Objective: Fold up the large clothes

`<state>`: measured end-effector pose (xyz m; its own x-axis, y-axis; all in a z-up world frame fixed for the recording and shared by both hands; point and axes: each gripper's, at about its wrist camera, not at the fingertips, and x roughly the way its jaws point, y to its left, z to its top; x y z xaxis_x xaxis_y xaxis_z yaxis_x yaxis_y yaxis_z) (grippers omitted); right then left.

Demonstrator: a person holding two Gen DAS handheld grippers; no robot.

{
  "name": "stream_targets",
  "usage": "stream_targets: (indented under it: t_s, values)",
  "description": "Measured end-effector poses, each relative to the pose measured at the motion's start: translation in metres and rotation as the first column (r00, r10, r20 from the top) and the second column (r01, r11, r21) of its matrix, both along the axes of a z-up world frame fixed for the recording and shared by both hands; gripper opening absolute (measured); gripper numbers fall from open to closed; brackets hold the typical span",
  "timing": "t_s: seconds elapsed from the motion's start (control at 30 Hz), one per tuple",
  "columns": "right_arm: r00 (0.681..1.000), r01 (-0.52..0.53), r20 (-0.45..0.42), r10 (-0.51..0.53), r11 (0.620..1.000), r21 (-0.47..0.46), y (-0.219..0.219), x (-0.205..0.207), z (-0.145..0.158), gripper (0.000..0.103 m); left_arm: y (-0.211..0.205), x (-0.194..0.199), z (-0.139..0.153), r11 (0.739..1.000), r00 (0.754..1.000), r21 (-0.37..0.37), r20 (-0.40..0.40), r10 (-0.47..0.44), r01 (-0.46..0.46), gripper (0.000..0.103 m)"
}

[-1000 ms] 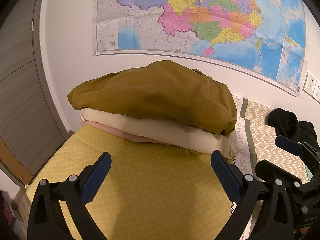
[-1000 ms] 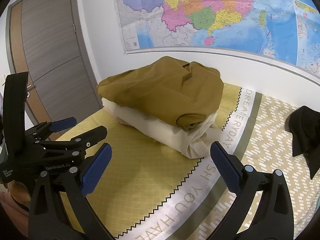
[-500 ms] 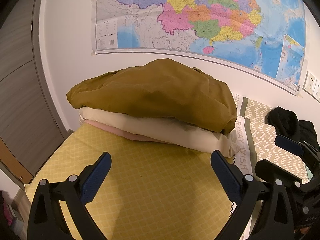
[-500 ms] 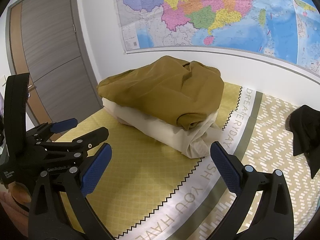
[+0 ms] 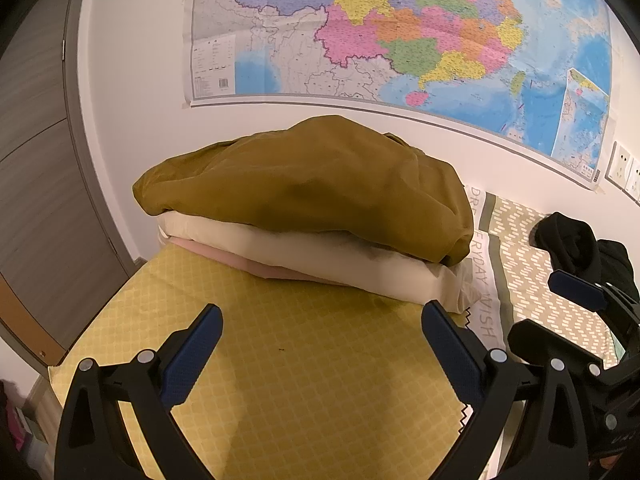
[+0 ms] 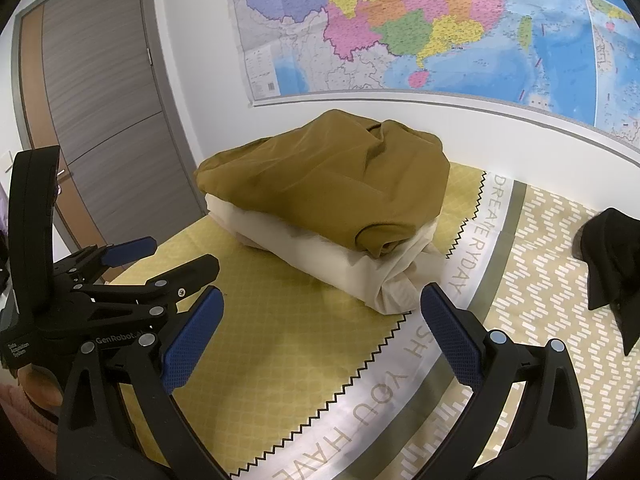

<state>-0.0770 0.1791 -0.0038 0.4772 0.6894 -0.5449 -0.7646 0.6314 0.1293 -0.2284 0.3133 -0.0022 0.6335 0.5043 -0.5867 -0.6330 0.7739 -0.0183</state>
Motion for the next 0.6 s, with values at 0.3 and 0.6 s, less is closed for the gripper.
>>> stream_targets:
  t_s: [0.3, 0.6]
  values:
    - [1.0, -0.002, -0.005, 0.002, 1.0, 0.003, 0.0006, 0.0003, -0.0012, 0.097, -0.0002, 0.0, -0.0014, 1.0, 1.0, 0.002, -0.004, -0.003, 0.003, 0.096]
    - [1.0, 0.0, -0.003, 0.0, 1.0, 0.003, -0.0006, -0.0004, -0.0012, 0.097, -0.0006, 0.0006, -0.0023, 1.0, 1.0, 0.003, -0.007, -0.003, 0.003, 0.096]
